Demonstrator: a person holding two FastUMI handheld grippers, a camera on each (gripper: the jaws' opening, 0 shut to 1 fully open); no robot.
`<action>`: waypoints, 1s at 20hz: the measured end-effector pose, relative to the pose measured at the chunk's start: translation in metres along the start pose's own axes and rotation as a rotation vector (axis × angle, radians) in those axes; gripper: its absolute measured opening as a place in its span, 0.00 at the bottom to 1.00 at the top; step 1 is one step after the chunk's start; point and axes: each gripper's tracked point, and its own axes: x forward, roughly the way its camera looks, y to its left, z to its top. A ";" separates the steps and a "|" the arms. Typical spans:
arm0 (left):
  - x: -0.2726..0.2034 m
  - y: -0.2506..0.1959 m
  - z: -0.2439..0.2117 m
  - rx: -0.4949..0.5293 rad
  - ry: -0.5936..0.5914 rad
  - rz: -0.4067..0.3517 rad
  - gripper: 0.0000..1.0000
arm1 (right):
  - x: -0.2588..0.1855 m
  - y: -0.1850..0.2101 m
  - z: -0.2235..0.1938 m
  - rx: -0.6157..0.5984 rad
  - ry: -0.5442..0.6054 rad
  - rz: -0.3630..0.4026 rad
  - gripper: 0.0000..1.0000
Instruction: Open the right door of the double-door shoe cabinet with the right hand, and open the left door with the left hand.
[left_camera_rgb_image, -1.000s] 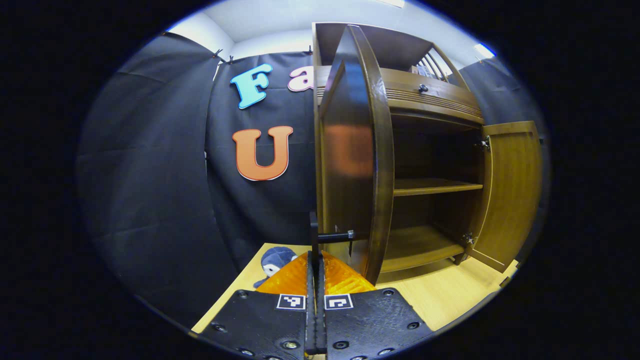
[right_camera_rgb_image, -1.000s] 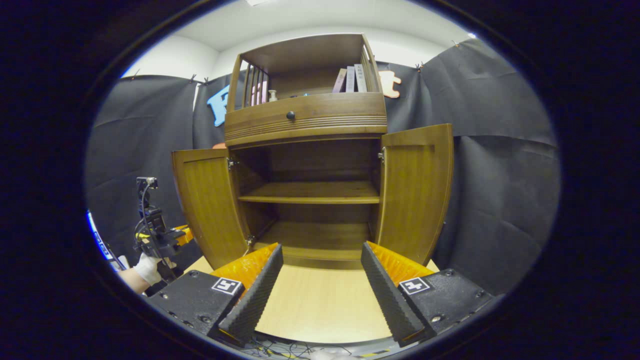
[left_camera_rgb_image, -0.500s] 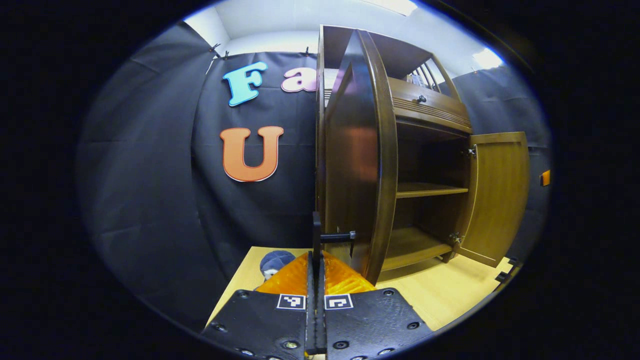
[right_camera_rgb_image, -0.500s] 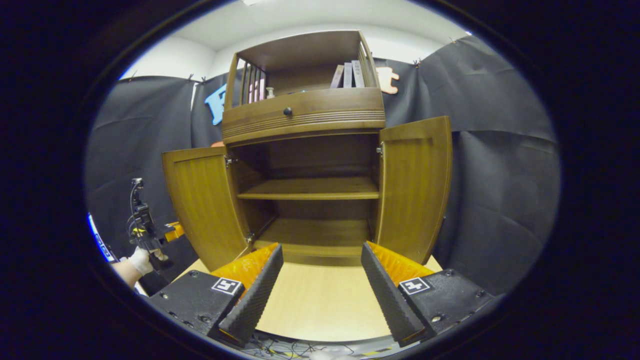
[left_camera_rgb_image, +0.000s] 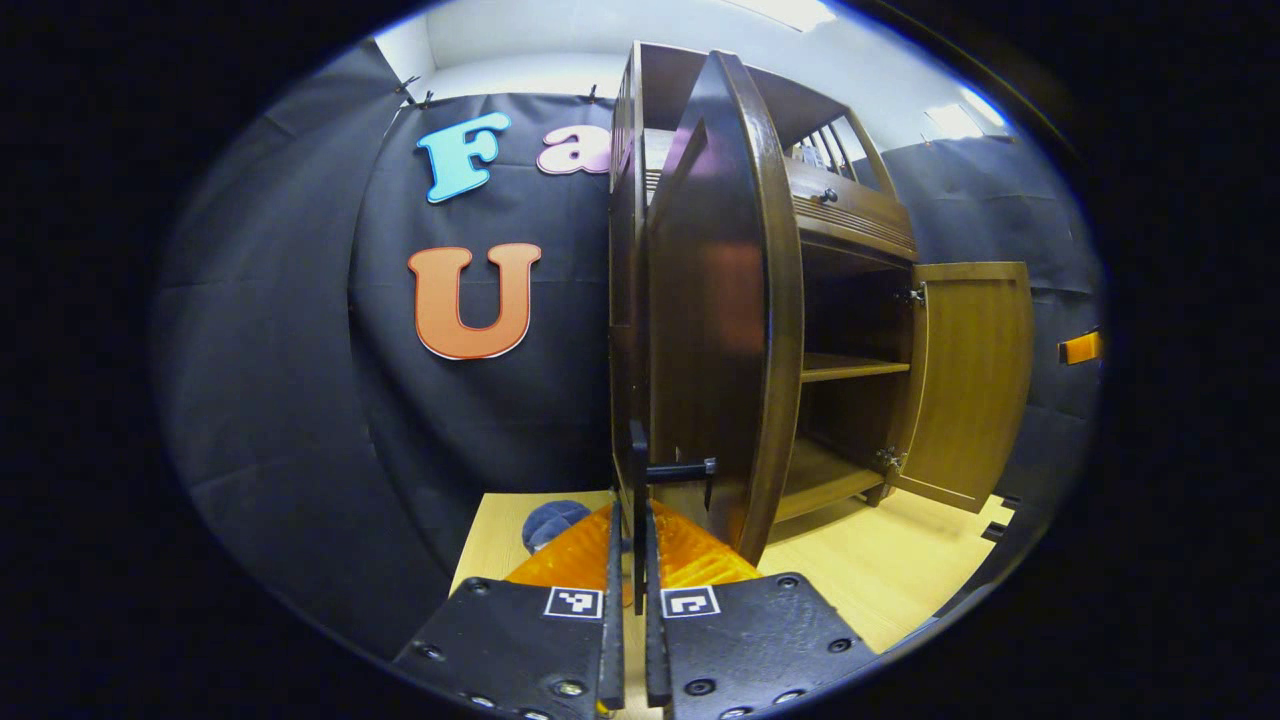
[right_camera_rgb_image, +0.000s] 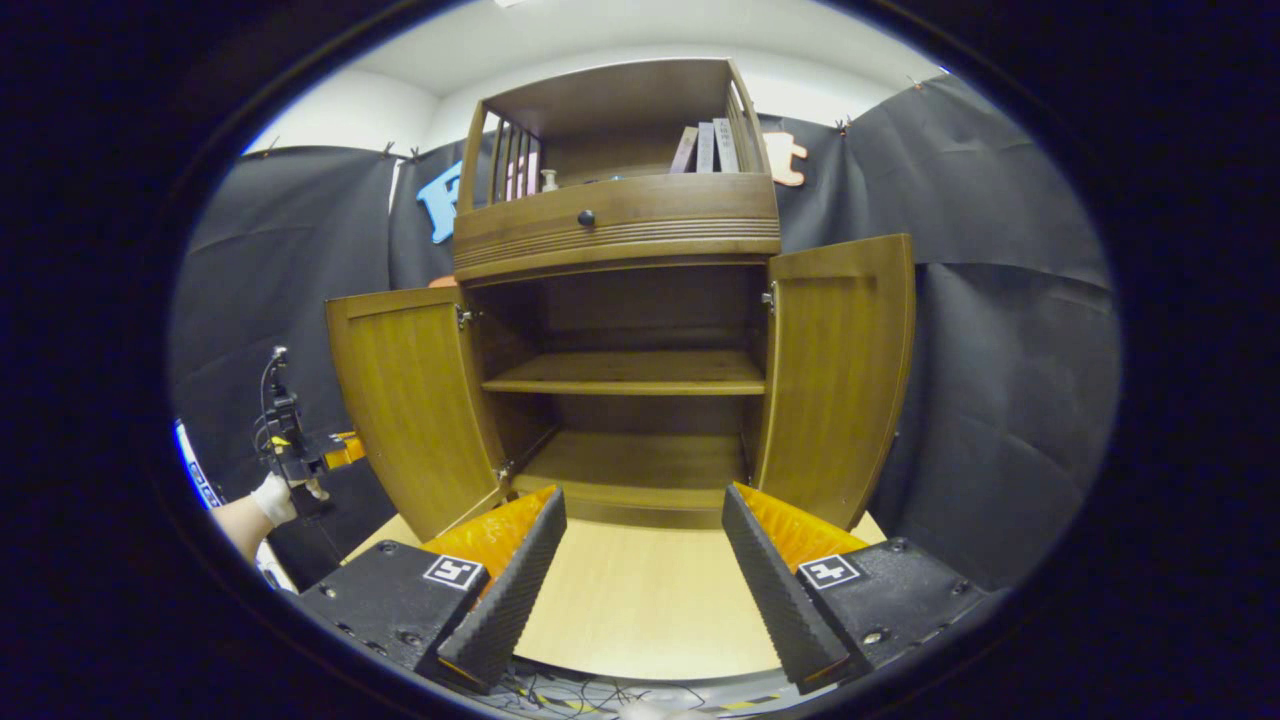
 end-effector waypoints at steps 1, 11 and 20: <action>-0.006 0.002 -0.002 0.000 0.007 0.006 0.03 | -0.001 0.000 0.000 0.000 0.000 -0.002 1.00; -0.085 0.029 0.027 0.004 -0.012 0.288 0.95 | 0.005 0.003 0.006 -0.002 -0.015 -0.016 1.00; -0.100 -0.063 0.113 -0.066 -0.083 0.322 0.95 | 0.000 0.003 0.024 0.009 -0.062 -0.057 0.99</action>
